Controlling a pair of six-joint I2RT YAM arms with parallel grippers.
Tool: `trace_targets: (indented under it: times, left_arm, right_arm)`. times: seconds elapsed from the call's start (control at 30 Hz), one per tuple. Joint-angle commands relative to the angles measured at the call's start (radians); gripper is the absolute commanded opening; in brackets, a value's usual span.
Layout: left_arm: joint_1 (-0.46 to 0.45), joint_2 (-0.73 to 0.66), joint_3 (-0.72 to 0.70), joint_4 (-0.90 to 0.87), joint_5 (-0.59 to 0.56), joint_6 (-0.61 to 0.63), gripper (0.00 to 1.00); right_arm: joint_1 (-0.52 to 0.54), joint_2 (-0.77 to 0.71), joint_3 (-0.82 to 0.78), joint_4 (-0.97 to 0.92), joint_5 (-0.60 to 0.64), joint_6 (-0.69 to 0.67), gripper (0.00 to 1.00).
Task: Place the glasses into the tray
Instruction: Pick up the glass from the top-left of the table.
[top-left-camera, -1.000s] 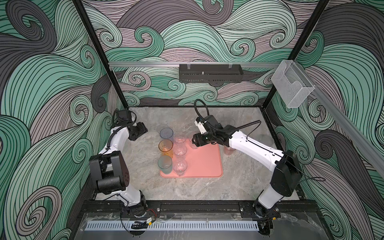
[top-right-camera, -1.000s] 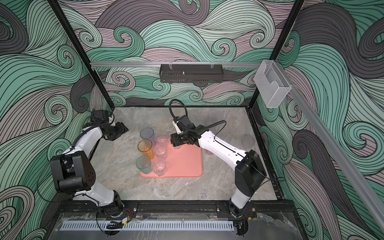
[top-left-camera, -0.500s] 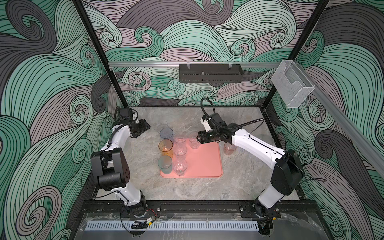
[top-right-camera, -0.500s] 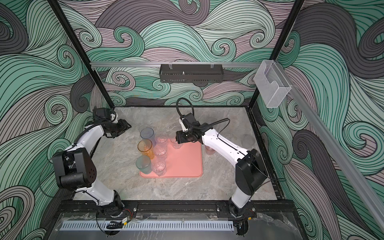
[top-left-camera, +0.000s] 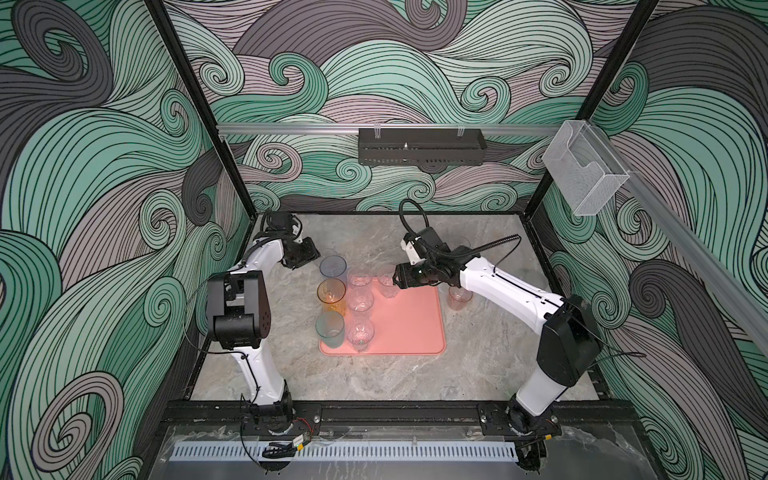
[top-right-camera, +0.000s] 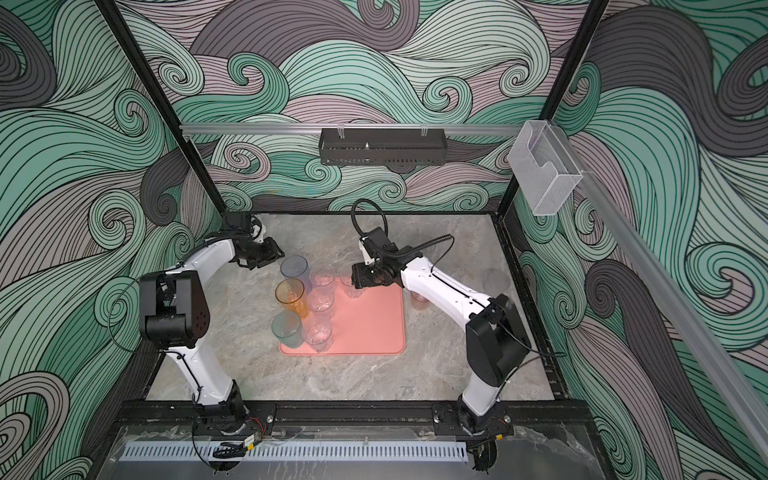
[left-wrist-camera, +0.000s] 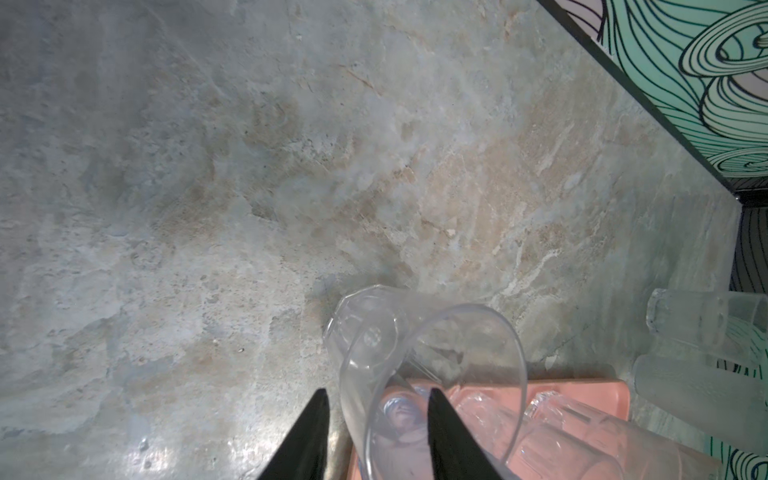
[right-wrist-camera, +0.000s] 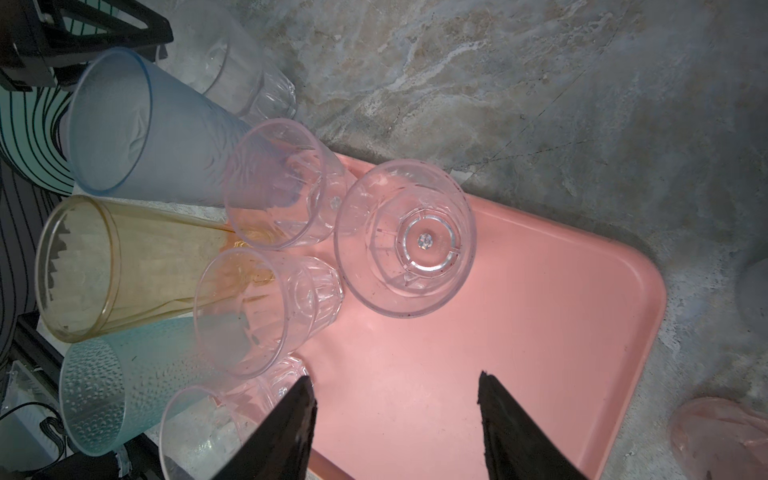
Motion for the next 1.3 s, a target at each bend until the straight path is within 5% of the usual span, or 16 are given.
trace_targets:
  times: [0.0,0.3,0.9,1.03,1.27]
  left_arm:
    - [-0.018,0.025,0.037,-0.027,-0.055,0.031,0.35]
    - [-0.044,0.036,0.077,-0.116,-0.191,0.074,0.0]
    - [-0.055,-0.332,0.17,-0.206,-0.454,0.11,0.0]
    - [-0.135,-0.404,0.211,-0.247,-0.449,0.128,0.0]
    - [-0.441,-0.447,0.134,-0.289,-0.381,0.066,0.0]
  right_arm:
    - [0.001,-0.006,0.012,-0.01,-0.005,0.009,0.63]
    - [0.0,-0.018,-0.012,0.008,-0.016,0.019,0.63]
    - [-0.007,-0.092,-0.037,-0.003,0.036,0.014,0.63]
    - [-0.023,-0.135,-0.07,-0.008,0.055,0.014,0.63]
    - [-0.067,-0.229,-0.152,-0.024,0.081,0.013,0.63]
